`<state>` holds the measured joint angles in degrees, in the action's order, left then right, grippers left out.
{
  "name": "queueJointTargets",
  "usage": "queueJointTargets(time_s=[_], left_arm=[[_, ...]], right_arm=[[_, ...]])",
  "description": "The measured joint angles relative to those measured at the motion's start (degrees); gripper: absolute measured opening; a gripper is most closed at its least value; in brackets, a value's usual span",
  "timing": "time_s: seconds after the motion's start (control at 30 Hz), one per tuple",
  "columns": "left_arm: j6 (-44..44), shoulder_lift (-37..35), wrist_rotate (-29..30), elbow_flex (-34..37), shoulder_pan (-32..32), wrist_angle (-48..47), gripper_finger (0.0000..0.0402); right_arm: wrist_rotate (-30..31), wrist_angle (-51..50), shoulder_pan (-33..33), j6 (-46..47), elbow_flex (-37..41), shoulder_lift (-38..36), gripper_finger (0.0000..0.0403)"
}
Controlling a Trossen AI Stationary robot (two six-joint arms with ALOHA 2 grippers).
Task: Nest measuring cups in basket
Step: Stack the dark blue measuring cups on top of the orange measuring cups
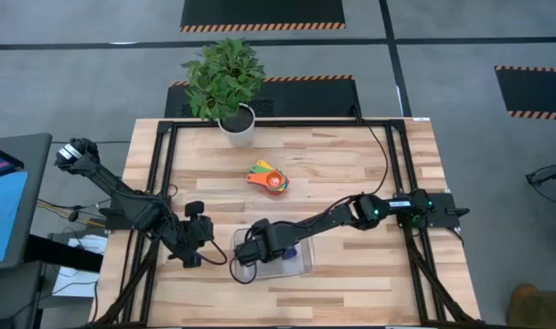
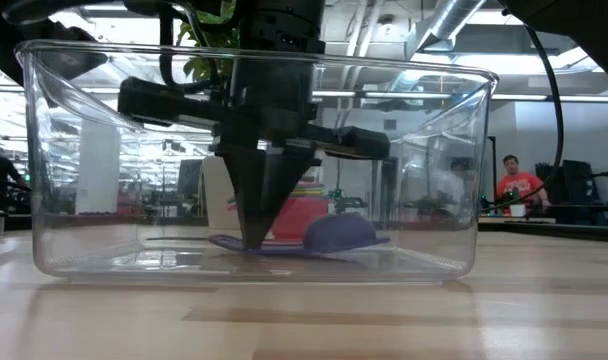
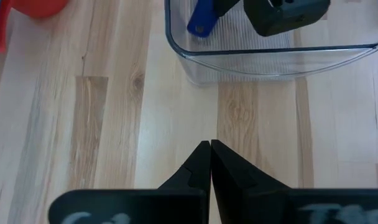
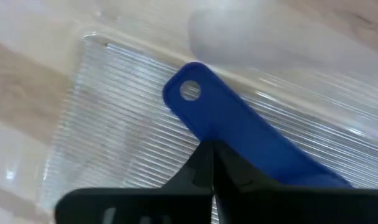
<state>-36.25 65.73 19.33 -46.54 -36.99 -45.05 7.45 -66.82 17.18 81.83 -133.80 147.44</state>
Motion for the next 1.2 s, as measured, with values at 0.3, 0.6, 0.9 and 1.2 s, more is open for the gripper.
queueJointTargets(time_s=[0.3,0.6,0.9,1.2], left_arm=[[1.6,0.0,0.2,0.0,0.0,0.0,0.0],[2.8,0.0,0.7,0.0,0.0,-0.2,0.0],[3.5,0.0,1.9,0.0,0.0,-0.5,0.0],[2.2,0.0,1.9,0.0,0.0,-0.5,0.0]], right_arm=[[-2.1,3.3,0.7,-1.3,-0.5,-0.3,0.0006],[-3.0,2.4,1.7,-2.8,-1.0,-3.1,0.0007],[-7.3,1.4,1.1,-12.1,-1.1,-3.1,0.0076],[-8.9,-11.7,1.3,-17.8,-0.9,-5.4,0.0189]])
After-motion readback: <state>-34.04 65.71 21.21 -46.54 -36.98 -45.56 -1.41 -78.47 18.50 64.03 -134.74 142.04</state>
